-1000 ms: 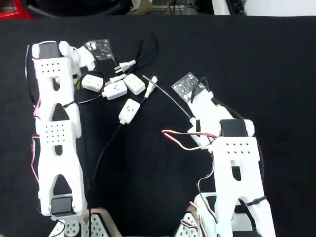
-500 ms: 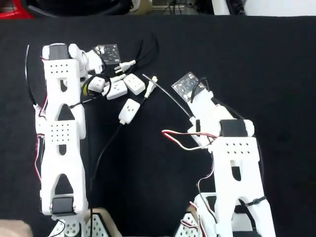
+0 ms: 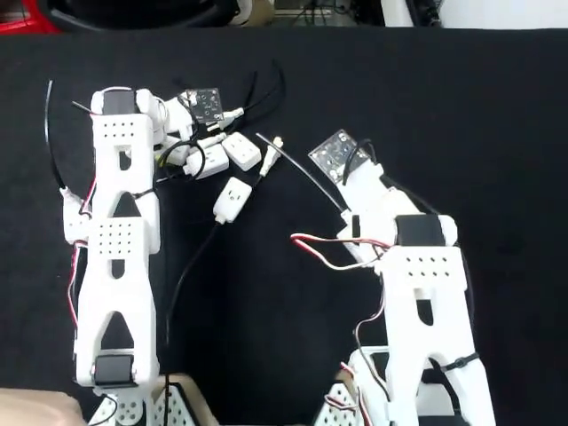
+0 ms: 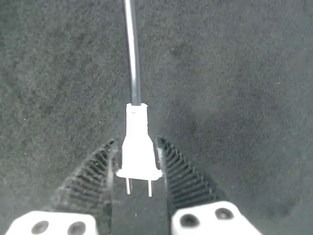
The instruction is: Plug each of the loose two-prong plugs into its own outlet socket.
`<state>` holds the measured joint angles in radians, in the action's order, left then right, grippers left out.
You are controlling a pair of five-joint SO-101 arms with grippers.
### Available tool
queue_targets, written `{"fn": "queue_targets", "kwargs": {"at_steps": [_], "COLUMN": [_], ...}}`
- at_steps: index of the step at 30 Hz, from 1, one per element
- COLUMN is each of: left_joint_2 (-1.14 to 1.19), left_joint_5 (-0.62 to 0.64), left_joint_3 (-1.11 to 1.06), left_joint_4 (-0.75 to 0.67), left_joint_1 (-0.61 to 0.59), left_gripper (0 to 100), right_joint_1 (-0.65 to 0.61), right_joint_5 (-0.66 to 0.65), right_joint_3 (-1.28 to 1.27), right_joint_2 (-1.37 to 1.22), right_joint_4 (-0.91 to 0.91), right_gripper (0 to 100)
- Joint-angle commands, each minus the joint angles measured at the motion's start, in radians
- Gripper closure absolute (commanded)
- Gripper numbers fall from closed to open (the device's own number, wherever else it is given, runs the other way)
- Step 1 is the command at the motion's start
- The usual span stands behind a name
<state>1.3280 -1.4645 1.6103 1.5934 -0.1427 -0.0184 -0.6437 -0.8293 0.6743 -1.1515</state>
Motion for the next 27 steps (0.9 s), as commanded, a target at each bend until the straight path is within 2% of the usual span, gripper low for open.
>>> {"fn": "queue_targets", "kwargs": {"at_steps": [1, 4, 7, 10, 14, 17, 27], "left_joint_2": [0.011, 0.043, 0.058, 0.048, -0.023, -0.074, -0.187], "left_joint_5": [-0.253, -0.25, -0.187, -0.183, -0.167, -0.103, -0.054], "left_joint_3": [0.053, 0.053, 0.053, 0.053, 0.054, 0.053, 0.054], "left_joint_4": [-0.005, -0.005, 0.0, 0.069, 0.164, 0.166, 0.166], "left_joint_1": [0.018, 0.018, 0.01, 0.008, 0.008, 0.008, -0.002], "left_gripper": [78, 84, 92, 97, 97, 97, 97], "right_joint_1": [0.017, 0.017, 0.015, 0.015, 0.015, 0.015, 0.015], "right_joint_5": [0.0, 0.0, 0.0, 0.0, 0.0, 0.0, 0.0], "right_joint_3": [0.005, 0.005, -0.001, -0.001, -0.002, -0.002, -0.002], "right_joint_2": [0.024, 0.024, 0.024, 0.027, 0.028, 0.028, 0.028], "right_joint_4": [0.018, 0.018, 0.018, 0.018, 0.018, 0.018, 0.018], "right_gripper": [98.8, 98.8, 98.8, 98.8, 98.8, 98.8, 98.8]}}
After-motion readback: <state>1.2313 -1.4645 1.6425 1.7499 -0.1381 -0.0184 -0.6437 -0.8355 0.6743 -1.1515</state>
